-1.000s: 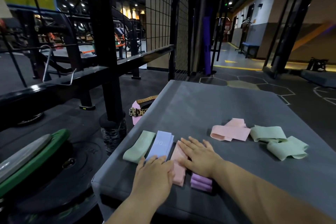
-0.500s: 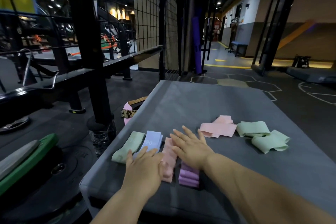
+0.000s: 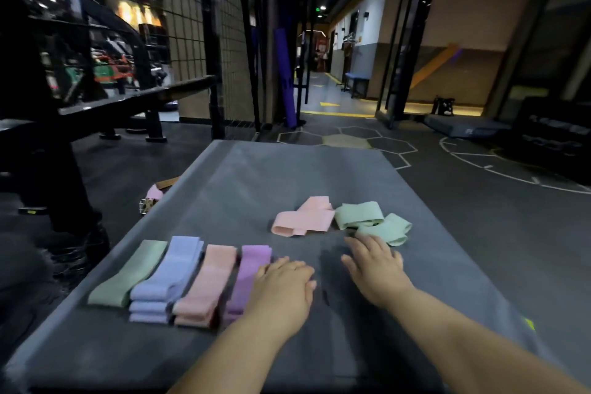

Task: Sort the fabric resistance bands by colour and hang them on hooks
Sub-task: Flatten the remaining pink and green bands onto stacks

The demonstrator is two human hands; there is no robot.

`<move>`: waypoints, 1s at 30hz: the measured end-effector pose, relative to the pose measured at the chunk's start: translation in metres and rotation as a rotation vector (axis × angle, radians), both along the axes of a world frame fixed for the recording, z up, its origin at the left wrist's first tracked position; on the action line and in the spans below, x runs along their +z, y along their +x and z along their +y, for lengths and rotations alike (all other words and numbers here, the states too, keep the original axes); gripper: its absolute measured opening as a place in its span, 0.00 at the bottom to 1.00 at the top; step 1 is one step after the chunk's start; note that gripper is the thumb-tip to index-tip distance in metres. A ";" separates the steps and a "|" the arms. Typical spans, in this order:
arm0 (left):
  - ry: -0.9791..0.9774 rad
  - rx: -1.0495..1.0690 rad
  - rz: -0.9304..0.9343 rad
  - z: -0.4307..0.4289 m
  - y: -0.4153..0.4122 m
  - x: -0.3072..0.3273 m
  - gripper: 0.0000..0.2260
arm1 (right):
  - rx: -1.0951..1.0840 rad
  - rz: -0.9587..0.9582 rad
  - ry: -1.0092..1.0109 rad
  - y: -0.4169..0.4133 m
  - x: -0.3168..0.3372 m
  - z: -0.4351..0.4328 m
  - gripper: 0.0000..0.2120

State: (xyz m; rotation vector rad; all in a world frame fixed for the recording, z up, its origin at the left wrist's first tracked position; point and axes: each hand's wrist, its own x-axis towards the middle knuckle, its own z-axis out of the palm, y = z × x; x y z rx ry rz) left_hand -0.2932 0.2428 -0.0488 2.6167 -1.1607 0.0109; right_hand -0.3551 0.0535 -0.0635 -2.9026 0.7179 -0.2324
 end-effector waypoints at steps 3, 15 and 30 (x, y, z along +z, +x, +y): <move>0.021 -0.067 0.030 -0.028 -0.010 -0.007 0.17 | -0.121 -0.076 0.027 -0.019 -0.006 -0.028 0.22; 0.033 -0.090 0.071 -0.059 -0.008 -0.020 0.14 | -0.262 -0.118 0.110 0.003 -0.012 -0.068 0.13; -0.299 -0.085 0.434 -0.058 -0.008 -0.018 0.36 | -0.122 -0.337 0.926 -0.046 0.021 -0.019 0.16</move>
